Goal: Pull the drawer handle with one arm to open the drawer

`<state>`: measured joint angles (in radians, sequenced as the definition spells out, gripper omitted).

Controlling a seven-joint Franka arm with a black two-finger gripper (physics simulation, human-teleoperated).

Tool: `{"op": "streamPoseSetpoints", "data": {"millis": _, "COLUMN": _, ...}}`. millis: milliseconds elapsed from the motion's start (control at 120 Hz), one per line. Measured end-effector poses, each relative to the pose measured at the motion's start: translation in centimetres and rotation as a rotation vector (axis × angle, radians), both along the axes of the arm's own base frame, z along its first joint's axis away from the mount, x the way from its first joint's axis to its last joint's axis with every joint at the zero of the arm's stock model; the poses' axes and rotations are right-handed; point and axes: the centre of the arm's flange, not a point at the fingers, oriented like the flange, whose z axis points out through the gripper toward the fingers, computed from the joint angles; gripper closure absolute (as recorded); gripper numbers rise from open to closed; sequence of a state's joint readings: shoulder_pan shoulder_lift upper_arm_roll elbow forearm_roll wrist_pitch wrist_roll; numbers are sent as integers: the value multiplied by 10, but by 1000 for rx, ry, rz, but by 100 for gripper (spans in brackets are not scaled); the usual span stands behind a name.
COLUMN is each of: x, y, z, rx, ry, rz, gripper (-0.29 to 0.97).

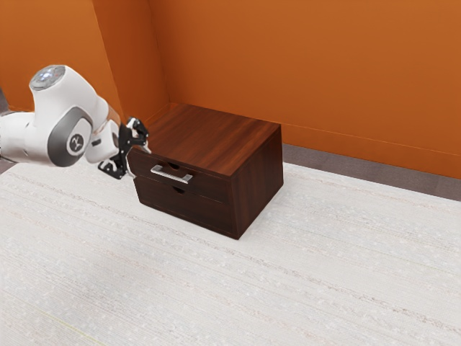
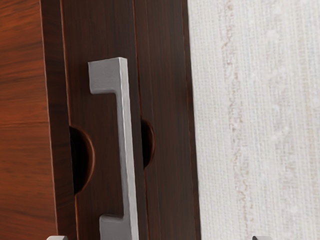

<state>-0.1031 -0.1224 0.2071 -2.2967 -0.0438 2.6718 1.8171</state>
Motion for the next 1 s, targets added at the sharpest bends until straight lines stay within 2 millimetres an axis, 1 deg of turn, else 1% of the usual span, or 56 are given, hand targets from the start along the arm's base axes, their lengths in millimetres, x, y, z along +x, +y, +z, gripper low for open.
{"op": "streamPoseSetpoints", "data": {"millis": 200, "x": -1, "y": -1, "z": -6, "rx": -26, "ry": 28, "rz": 4, "gripper": 31}}
{"op": "streamPoseSetpoints", "data": {"millis": 308, "x": 2, "y": -7, "z": -20, "rx": -46, "ry": 60, "rz": 1, "gripper": 33}}
{"op": "streamPoseSetpoints", "data": {"millis": 367, "x": 6, "y": -8, "z": -26, "rx": -59, "ry": 71, "rz": 7, "gripper": 34}}
{"op": "streamPoseSetpoints", "data": {"millis": 433, "x": 18, "y": -8, "z": -32, "rx": -68, "ry": 79, "rz": 15, "gripper": 34}}
{"op": "streamPoseSetpoints", "data": {"millis": 517, "x": 27, "y": -12, "z": -37, "rx": -78, "ry": 83, "rz": 17, "gripper": 34}}
{"op": "streamPoseSetpoints", "data": {"millis": 742, "x": 40, "y": -20, "z": -43, "rx": -84, "ry": 84, "rz": 5, "gripper": 34}}
{"op": "streamPoseSetpoints", "data": {"millis": 1000, "x": 48, "y": -12, "z": -51, "rx": -76, "ry": 82, "rz": 14, "gripper": 36}}
